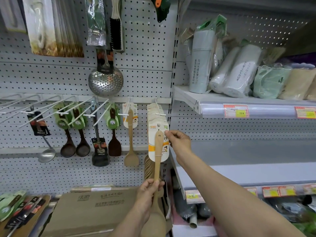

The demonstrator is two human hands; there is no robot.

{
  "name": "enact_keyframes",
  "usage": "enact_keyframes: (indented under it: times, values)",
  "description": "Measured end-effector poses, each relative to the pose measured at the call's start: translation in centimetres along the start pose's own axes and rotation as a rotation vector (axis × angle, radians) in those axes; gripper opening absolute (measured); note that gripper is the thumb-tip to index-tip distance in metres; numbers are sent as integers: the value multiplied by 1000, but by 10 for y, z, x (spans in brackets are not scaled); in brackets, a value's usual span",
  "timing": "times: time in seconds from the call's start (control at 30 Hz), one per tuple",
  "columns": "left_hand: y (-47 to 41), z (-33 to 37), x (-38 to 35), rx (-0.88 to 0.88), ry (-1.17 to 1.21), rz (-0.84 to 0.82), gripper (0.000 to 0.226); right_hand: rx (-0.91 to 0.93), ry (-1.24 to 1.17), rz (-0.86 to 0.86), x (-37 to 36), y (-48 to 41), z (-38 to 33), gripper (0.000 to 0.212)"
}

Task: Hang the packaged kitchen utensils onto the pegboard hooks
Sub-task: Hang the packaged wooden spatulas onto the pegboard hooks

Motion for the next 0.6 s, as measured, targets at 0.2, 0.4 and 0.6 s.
enact_keyframes:
  times: [0.2,0.4,0.6]
  values:
    - [-20,2,3,-21,-132,69,15,-5,21,-21,-3,-7,-1,5]
    - [-40,12,6,-28,-203,191,4,-3,49,-51,-4,-11,-1,8]
    - [-49,9,8,9,-211,206,24,9,75,-107,-3,-16,2,9]
Point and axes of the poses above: each hand's wrist, its own y-axis away from the middle knuckle, its own x-axis out of the back of the hand, z = x × y, the point moved 7 cm from there along -y, towards the middle knuckle, and after that the axes turned 6 degrees about z, right-handed, at the moved point
